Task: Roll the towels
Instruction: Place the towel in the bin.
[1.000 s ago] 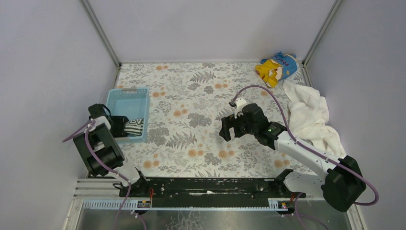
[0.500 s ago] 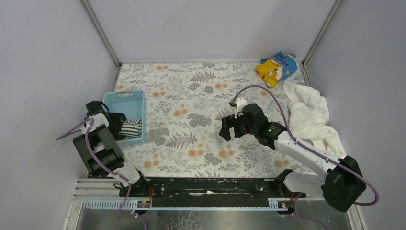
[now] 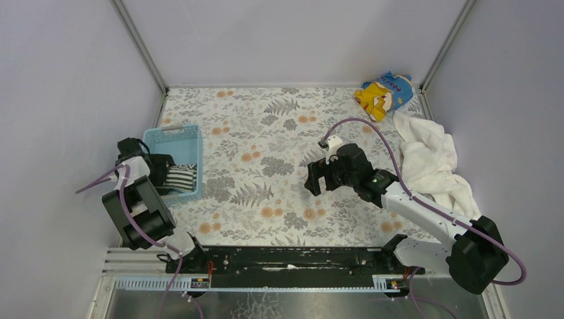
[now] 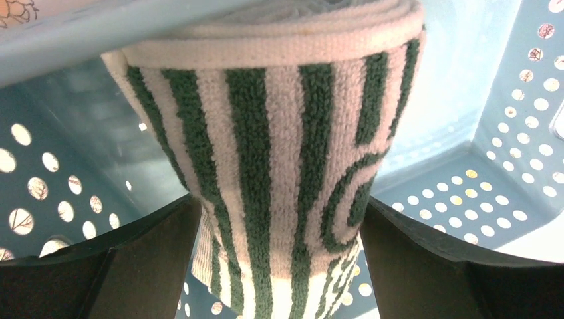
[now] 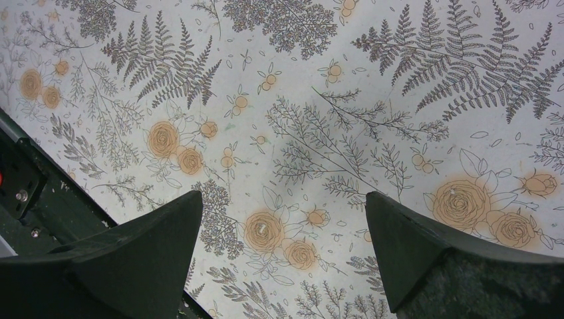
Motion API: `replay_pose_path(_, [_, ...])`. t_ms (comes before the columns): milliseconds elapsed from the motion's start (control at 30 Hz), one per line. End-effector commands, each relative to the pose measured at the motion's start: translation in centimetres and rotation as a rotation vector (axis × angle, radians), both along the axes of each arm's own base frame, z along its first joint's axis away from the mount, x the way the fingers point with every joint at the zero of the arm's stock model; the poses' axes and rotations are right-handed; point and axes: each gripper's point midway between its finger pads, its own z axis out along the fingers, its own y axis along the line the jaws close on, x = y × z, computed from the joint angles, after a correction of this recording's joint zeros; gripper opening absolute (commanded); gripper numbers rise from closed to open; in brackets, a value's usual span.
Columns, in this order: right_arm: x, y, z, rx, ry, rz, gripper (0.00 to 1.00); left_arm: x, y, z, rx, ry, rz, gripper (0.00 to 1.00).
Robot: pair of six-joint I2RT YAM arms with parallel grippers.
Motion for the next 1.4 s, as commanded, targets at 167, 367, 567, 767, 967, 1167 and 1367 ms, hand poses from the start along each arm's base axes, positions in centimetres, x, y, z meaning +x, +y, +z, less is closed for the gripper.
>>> replay_pose_path(167, [0.4,0.7,1.9,0.055,-0.055,0.008,1.0,-1.1,0.2,4.0,0.067,-0.026,0.002,0.89])
replay_pose_path(367, [0.5,0.8,2.1,0.054,-0.057,0.009,0.99,-0.3,-0.1,7.9,0.127,-0.121,-0.051,0.9])
replay_pose_path(567, [0.5,0.7,2.0,0.045,-0.054,0.008,0.99,4.3,0.1,10.8,0.17,-0.216,-0.079,0.89])
replay_pose_path(767, [0.5,0.3,2.0,0.031,-0.054,0.0,1.0,8.9,-0.1,8.0,0.14,-0.162,-0.035,0.89])
replay_pose_path(967, [0.3,-0.2,1.6,0.007,-0.052,-0.004,1.0,9.4,1.0,4.1,0.184,-0.063,0.051,0.9])
replay_pose_path(1167, [0.2,-0.2,1.3,0.001,-0.046,-0.001,1.0,7.0,2.0,0.4,0.212,0.059,0.115,0.9])
replay_pose_path(1367, [0.1,-0.2,1.2,0.011,-0.045,0.001,1.0,3.6,1.8,-1.9,0.179,0.131,0.187,0.92])
